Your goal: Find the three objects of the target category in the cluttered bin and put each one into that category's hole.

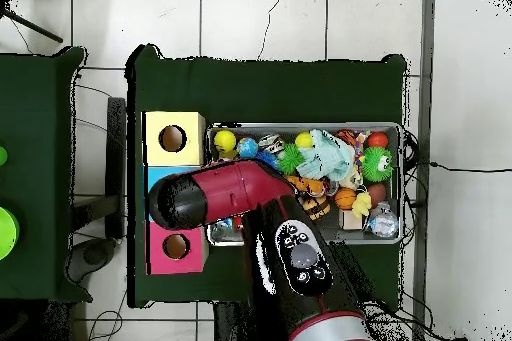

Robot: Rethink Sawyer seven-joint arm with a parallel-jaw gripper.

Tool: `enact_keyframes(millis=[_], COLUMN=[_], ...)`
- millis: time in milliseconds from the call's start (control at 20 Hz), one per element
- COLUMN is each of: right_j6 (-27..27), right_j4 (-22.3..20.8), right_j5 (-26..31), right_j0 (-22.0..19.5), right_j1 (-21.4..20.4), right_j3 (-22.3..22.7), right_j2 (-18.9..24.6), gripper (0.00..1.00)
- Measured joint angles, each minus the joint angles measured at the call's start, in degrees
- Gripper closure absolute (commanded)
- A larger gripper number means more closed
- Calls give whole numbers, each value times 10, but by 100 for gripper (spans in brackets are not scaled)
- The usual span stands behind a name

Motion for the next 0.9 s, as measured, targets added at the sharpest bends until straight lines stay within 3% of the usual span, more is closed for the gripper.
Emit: enact_keyframes(millis=[450,900], right_j6=[0,0], right_j4=[-29,-30], right_j5=[1,7], right_j0=[47,3], right_j1=[17,56], right_j3=[-58,-142], right_j2=[-20,-11], gripper=[0,0])
